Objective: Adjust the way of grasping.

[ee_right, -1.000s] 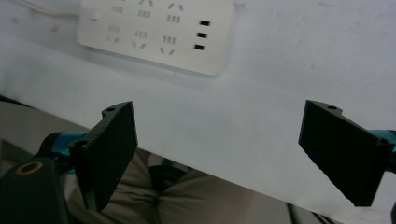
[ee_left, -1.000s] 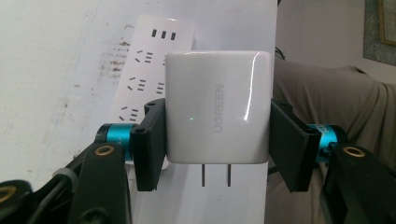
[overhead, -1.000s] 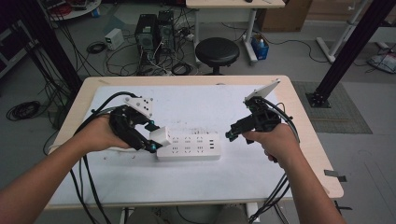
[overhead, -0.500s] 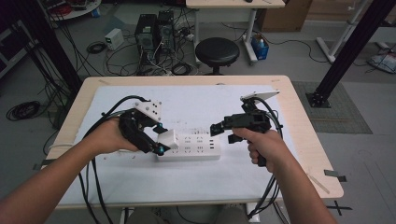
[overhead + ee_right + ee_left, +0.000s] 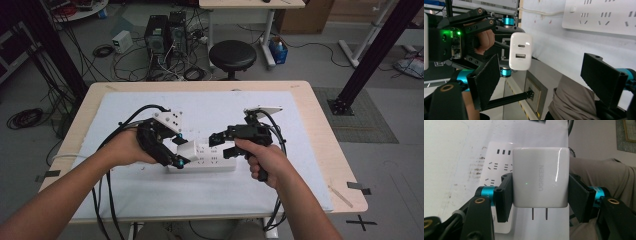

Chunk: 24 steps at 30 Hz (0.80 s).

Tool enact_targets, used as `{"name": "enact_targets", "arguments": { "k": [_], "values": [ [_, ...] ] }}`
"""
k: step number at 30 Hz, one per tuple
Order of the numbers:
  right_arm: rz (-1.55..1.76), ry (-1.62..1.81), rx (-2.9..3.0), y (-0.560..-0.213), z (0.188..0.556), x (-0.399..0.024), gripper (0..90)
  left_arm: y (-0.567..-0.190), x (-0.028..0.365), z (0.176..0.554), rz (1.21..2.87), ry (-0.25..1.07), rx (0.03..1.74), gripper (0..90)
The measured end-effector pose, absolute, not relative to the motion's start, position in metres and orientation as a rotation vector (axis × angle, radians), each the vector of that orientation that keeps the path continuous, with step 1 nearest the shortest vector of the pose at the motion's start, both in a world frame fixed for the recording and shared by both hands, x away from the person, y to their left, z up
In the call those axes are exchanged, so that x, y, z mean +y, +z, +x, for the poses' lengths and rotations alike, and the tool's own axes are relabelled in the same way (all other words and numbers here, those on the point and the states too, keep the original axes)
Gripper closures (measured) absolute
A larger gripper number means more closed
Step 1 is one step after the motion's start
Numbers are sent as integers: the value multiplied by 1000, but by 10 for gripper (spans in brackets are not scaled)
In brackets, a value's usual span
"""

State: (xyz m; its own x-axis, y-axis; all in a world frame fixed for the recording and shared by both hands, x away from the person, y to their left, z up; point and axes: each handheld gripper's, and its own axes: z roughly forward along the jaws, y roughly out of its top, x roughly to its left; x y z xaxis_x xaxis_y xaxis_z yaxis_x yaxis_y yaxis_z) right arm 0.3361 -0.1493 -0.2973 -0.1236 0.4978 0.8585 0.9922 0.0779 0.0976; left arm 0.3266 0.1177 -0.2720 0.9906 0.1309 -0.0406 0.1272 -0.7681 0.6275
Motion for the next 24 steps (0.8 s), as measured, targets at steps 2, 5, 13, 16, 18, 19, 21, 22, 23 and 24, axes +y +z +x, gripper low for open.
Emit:
{"name": "enact_targets", "arguments": {
  "k": [2,5,13,16,18,19,21,22,23,24],
  "values": [
    [-1482,-949,-1703,-300,337,-145,157,-273,114,327,2461,8,167,425],
    [-1472,-940,-1699,-303,338,-139,159,-274,109,327,2463,13,161,424],
    [-1439,-904,-1669,-312,339,-125,213,-276,99,327,2461,20,136,424],
    [-1434,-903,-1682,-314,340,-123,349,-277,98,327,2466,27,135,424],
    [-1433,-897,-1680,-315,340,-122,373,-277,97,327,2472,32,132,424],
    [-1427,-895,-1676,-316,340,-122,373,-278,97,327,2470,31,134,424],
    [-1427,-895,-1671,-317,341,-121,386,-278,96,327,2477,36,123,424],
    [-1433,-895,-1681,-316,340,-120,402,-278,96,327,2479,39,123,424],
    [-1426,-900,-1681,-317,340,-119,421,-279,95,327,2479,39,119,424],
    [-1428,-900,-1684,-317,340,-119,431,-279,95,327,2478,42,124,424]
  ]
}}
